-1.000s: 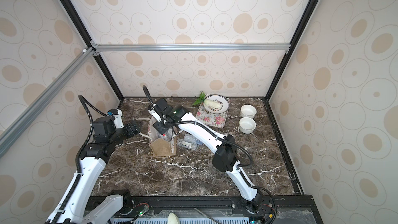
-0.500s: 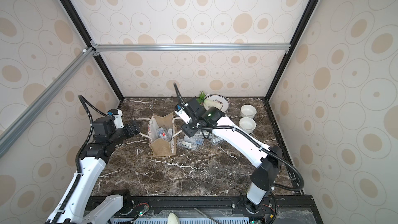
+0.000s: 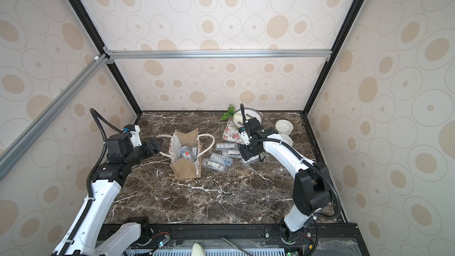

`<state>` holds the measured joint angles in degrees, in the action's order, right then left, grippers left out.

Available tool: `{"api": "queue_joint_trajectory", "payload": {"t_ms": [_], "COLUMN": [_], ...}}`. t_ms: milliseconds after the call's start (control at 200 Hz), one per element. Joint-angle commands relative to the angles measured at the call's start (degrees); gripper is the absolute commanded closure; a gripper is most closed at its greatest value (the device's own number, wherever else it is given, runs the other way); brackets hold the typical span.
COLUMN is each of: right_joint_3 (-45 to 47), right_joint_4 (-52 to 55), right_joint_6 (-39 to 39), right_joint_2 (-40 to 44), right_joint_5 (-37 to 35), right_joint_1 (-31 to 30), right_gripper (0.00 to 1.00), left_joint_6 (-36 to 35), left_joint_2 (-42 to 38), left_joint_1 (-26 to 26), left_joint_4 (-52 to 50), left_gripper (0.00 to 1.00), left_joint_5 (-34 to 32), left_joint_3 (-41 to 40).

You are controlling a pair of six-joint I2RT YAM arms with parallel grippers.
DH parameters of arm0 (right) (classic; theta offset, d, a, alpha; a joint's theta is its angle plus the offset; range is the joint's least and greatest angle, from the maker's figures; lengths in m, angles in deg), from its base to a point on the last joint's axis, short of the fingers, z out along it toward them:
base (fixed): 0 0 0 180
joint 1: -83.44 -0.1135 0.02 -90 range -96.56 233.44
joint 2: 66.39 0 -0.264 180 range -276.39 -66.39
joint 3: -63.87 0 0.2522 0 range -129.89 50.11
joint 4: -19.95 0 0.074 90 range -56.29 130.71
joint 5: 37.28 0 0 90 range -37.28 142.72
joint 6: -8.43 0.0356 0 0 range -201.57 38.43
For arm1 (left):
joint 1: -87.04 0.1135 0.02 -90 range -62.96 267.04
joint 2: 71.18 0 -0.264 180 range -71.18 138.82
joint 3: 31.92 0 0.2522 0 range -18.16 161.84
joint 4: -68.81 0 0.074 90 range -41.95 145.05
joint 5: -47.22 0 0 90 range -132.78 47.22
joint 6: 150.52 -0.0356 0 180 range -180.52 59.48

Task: Put the compass set into the canvas bag
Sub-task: Pick up the compass set at the center of the board.

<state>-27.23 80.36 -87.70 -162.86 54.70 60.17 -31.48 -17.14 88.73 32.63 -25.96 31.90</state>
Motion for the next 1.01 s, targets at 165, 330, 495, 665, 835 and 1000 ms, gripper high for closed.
{"api": "queue_joint_trajectory", "payload": {"t_ms": [165,330,495,665,835,1000], "right_joint_3": [-8.7,-13.3,-15.7,-16.4,-16.5,-15.6], "right_joint_4": [1.0,2.9,4.8,5.3,6.0,6.8], "right_joint_6": [-4.1,-5.6,-6.2,-5.6,-5.2,-4.2], "right_joint_2": [-14.1,-19.5,-23.3,-24.2,-24.6,-23.9], "right_joint_5": [3.8,4.6,5.5,6.9,8.3,10.3], "right_joint_1": [2.6,4.1,5.7,7.0,8.6,9.4], "right_gripper": [0.26,0.25,0.25,0.23,0.2,0.19], "left_joint_6": [0.4,0.4,0.0,-0.1,-0.4,-0.4], "left_joint_2": [-1.2,-0.9,-0.6,-0.3,-0.2,0.0], "left_joint_1": [-0.5,-0.6,-0.6,-0.7,-0.6,-0.6], "left_joint_4": [-1.5,-1.7,-1.7,-1.6,-1.4,-1.1], "left_gripper": [0.17,0.17,0.17,0.17,0.17,0.17], "left_joint_5": [-1.0,-1.3,-1.9,-1.7,-1.7,-1.4], "left_joint_3": [1.1,1.0,1.1,1.1,1.0,1.0]}}
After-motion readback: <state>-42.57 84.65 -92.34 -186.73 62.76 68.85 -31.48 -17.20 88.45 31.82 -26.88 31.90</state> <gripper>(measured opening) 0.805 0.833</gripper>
